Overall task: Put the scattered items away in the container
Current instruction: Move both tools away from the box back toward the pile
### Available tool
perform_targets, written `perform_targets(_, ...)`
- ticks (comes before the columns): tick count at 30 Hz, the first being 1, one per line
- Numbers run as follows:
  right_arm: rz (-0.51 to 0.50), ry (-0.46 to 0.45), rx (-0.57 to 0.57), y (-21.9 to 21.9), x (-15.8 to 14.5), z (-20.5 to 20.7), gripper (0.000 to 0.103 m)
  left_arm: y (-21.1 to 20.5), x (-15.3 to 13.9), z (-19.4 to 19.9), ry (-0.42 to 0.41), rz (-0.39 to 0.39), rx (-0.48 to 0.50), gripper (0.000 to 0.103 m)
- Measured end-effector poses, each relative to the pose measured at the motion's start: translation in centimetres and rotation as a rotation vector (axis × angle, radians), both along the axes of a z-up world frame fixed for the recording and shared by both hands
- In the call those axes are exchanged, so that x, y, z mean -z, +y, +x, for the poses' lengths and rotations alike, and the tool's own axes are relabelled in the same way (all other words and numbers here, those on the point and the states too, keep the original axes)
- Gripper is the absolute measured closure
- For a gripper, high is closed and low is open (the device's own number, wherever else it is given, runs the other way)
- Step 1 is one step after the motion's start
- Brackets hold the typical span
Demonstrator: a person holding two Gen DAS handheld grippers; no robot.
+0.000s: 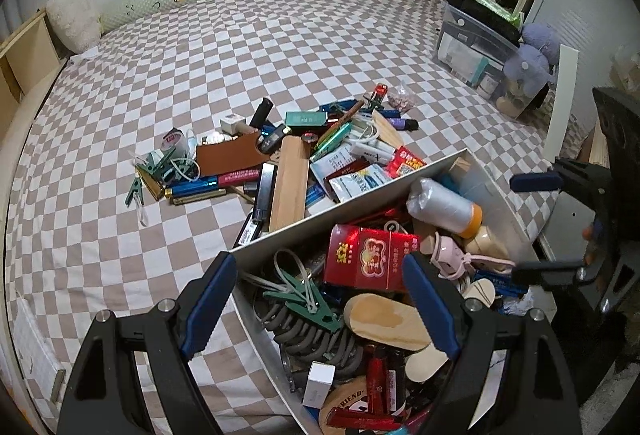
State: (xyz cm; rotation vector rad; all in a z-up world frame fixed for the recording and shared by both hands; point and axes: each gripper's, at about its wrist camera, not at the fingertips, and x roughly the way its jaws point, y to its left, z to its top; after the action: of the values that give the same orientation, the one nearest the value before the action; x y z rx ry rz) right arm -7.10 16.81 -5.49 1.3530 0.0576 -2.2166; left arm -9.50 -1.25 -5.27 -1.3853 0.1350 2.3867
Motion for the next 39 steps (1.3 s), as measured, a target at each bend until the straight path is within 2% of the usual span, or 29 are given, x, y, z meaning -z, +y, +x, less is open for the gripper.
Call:
perform_targets(18, -0.027, 0.115, 0.14, 3.5, -3.3, -3.0, 0.0, -0.1, -1.9, -0.8, 0.078, 0.018, -0.034, 0.018)
perform_targets(20, -0.015, 0.142, 0.153, 3.9, -3.6, -3.3, 0.0, 0.0, -2.2, -0.9, 0.098, 0.02, -0.033, 0.012)
perform_targets(21, -0.012, 0.154, 0.164, 4.1, -3.8, -3.5, 0.0, -0.1, -2.4, -0.9, 0.109, 0.021, -0.038, 0.003)
perform_targets(22, -0.012, 0.163, 0.174, 4.3, -3.9, -3.6, 0.0, -0.2, -2.6, -0.9, 0.123, 0.025, -0.045, 0.002)
perform_targets(33, -0.074, 0.211, 0.232, 6.6, -5.6, -4.7, 0.0, -0.6, -4.0, -1.5, 0.179, 0.081, -0.074, 0.001)
perform_targets(39, -0.045, 0.236, 0.239, 6.9, -5.7, -5.0, 0.0, -0.7, -4.2, -1.8, 0.199, 0.056, -0.087, 0.001)
